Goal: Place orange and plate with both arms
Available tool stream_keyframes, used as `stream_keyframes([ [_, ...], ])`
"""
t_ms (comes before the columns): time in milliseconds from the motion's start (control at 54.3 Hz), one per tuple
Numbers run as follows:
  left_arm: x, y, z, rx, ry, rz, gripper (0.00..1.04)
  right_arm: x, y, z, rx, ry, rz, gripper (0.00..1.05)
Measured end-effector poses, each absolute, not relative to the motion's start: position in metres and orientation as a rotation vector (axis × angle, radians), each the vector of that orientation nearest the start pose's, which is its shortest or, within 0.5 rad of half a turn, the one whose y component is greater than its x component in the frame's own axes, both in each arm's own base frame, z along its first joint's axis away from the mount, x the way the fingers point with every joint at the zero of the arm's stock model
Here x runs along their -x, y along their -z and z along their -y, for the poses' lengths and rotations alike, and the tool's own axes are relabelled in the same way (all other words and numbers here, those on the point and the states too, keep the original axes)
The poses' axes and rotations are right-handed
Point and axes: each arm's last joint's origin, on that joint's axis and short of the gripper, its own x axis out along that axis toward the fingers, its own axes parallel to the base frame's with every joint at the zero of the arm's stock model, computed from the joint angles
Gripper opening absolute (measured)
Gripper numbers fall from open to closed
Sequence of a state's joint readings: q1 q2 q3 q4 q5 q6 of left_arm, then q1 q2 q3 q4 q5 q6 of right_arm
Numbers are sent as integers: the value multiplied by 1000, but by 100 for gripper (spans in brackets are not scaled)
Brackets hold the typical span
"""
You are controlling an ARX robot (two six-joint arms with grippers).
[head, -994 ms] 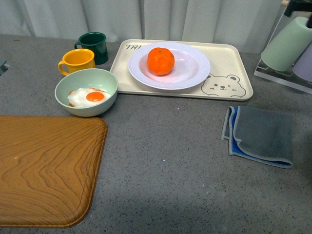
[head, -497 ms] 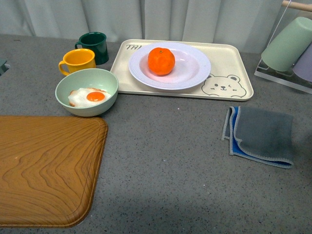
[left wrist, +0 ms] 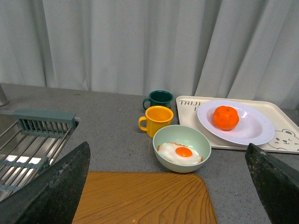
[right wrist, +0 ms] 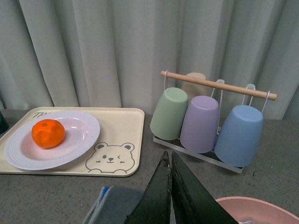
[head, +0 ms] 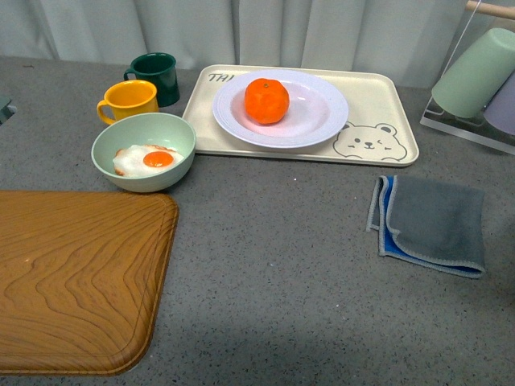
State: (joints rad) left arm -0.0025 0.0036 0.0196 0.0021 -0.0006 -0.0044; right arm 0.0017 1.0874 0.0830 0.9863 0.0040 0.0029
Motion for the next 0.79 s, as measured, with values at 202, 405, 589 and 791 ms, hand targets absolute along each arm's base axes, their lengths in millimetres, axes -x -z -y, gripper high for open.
stream_keyframes([
  [202,-97,-170,0,5,2,18,98,-161,-162,0,-3,0,-17,1],
  [405,-97,-170,0,5,2,18,98,-146,-163,0,-3,0,-13,1],
  [589,-97,-170,0,5,2,18,98,-138,-164,0,-3,0,-8,1],
  [791,-97,-170,0,5,2,18,98,-131,-166,0,-3,0,-2,1],
])
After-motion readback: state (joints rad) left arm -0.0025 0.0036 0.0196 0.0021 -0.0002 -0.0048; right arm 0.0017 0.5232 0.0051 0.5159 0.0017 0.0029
